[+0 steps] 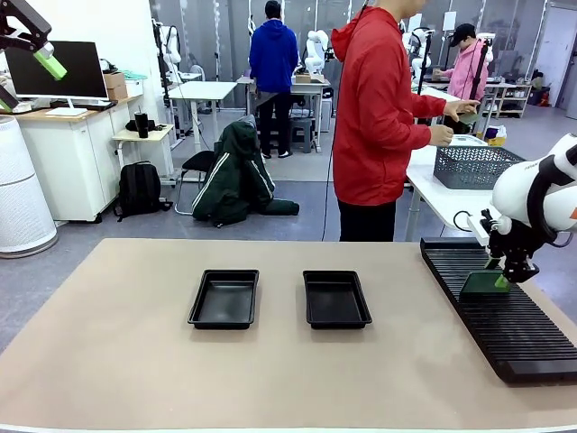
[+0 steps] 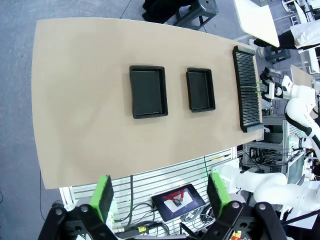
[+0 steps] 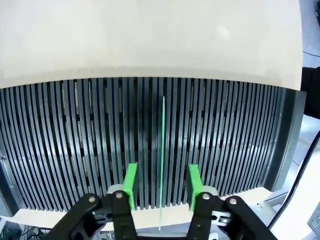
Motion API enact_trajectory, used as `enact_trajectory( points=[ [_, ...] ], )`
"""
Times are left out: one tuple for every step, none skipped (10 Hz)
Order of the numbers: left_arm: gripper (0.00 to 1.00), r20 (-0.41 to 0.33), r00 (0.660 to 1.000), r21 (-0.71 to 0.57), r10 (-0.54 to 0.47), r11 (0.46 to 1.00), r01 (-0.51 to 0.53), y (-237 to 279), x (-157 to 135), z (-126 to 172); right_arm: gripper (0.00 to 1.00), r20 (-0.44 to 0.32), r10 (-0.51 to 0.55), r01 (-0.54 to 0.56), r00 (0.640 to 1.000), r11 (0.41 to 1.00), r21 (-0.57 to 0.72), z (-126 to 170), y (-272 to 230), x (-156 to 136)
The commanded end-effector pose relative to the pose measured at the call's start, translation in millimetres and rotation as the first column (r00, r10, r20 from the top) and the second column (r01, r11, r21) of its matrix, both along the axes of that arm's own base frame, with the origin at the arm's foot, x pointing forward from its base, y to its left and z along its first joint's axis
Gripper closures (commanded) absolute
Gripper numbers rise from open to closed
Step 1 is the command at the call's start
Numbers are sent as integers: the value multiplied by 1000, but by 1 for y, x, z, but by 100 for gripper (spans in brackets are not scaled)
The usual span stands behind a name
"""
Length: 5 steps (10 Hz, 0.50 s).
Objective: Inspect and transfer BCBs to ESD trays.
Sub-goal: Pick up the Blank PCB from the PCB Rack and place it in the left ESD tray.
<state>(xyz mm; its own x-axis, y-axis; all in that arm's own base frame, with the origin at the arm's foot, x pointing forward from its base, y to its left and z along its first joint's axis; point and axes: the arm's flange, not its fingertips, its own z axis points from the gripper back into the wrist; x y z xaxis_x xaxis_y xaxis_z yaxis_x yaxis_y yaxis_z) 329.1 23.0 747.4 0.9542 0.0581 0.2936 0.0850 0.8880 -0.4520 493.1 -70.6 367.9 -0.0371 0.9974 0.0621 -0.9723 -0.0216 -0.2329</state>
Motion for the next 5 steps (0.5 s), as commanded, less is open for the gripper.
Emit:
enact_trajectory(
  points=[
    [0,-1,1000,0,1,1000,-1,0,-1,-2,56,6,-1,1,1000,1000,-4,-3,-1,3],
    [0,-1,1000,0,1,1000,-1,0,-1,-2,61,4,-1,1,1000,1000,-3,-3,-1,3],
    [0,-1,1000,0,1,1000,-1,0,-1,-2,65,-1,-1,1,1000,1000,-7,-3,-1,4],
    [0,-1,1000,0,1,1000,-1,0,-1,-2,70,-1,-4,4,1000,1000,-12,-3,-1,5],
    [0,-1,1000,0,1,1000,-1,0,-1,-2,75,-3,-2,2,1000,1000,-12,-4,-1,5]
  ],
)
